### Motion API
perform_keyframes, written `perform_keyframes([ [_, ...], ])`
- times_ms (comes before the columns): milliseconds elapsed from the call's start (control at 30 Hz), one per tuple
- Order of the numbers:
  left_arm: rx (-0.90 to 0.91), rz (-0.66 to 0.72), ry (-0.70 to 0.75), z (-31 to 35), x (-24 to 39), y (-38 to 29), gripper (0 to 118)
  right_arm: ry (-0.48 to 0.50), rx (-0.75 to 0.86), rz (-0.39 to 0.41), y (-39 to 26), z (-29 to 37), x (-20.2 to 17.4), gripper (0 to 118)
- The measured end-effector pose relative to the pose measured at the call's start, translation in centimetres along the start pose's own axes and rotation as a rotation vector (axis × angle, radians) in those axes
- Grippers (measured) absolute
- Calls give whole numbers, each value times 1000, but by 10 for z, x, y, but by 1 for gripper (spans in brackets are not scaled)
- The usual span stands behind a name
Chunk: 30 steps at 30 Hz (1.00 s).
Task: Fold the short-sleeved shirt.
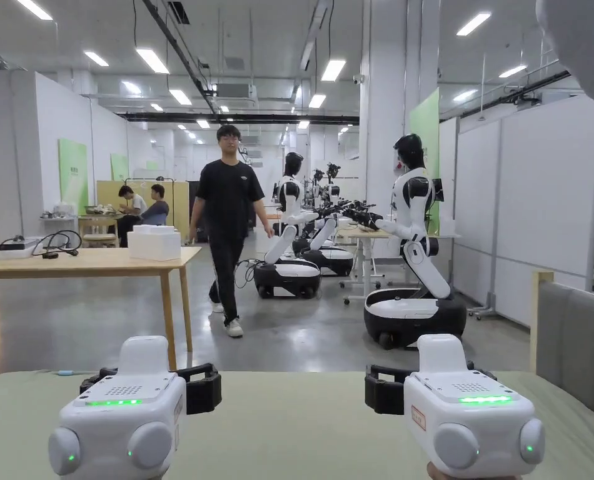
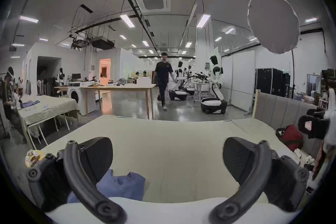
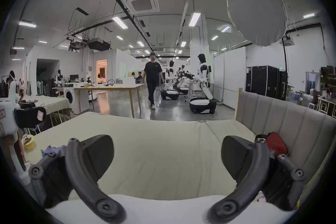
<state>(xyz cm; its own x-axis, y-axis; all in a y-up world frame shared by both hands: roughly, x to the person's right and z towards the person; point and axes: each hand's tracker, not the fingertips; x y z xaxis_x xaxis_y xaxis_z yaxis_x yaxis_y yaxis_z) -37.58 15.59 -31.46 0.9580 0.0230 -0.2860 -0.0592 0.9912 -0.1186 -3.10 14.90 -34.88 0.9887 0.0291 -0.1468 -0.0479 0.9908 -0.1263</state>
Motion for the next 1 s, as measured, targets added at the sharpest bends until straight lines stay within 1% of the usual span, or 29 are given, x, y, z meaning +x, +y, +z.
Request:
perform_keyframes([
  [33, -8, -13, -81, 3, 0, 0, 81, 3, 14, 13, -2, 4, 0, 68],
  [67, 7, -32, -122, 5, 2, 0, 62, 2, 36, 32, -2, 7, -1, 49],
  [100, -11, -75, -50, 3, 8, 1, 26, -40, 8, 71, -1, 6, -5, 5],
  [133, 31, -93, 40, 4, 10, -3, 0, -26, 24, 46, -2, 6, -2, 1],
  [167, 70, -72, 0, 7, 11, -4, 0, 13, 27, 38, -1, 8, 3, 1],
  [200, 53, -41, -43, 8, 9, -4, 0, 34, 19, 35, 0, 7, 5, 1],
  [233, 33, -21, -54, 6, 8, -3, 0, 17, 20, 54, -2, 7, 1, 1],
  [267, 32, -21, -50, 4, 9, -4, 0, 2, 26, 82, -2, 7, 0, 1],
  [467, 46, -34, -31, 10, 9, -6, 0, 20, 22, 72, -3, 4, 2, 1],
  [600, 44, -40, 2, 17, -1, -10, 0, 26, 19, 85, -9, 5, -7, 1],
  [667, 39, -43, 30, 20, -13, -12, 0, 45, 25, 93, -11, 5, -22, 1],
  [733, 28, -54, 67, 28, -30, -18, 0, 87, 32, 93, -10, 1, -42, 1],
  [767, 21, -62, 94, 34, -42, -21, 0, 117, 39, 101, -12, -1, -59, 1],
  [900, -24, -56, 235, 57, -108, -36, 0, 279, 62, 109, -18, 0, -130, 1],
  [1000, -115, -82, 373, 70, -169, -51, 0, 412, 44, 93, -32, 2, -184, 1],
])
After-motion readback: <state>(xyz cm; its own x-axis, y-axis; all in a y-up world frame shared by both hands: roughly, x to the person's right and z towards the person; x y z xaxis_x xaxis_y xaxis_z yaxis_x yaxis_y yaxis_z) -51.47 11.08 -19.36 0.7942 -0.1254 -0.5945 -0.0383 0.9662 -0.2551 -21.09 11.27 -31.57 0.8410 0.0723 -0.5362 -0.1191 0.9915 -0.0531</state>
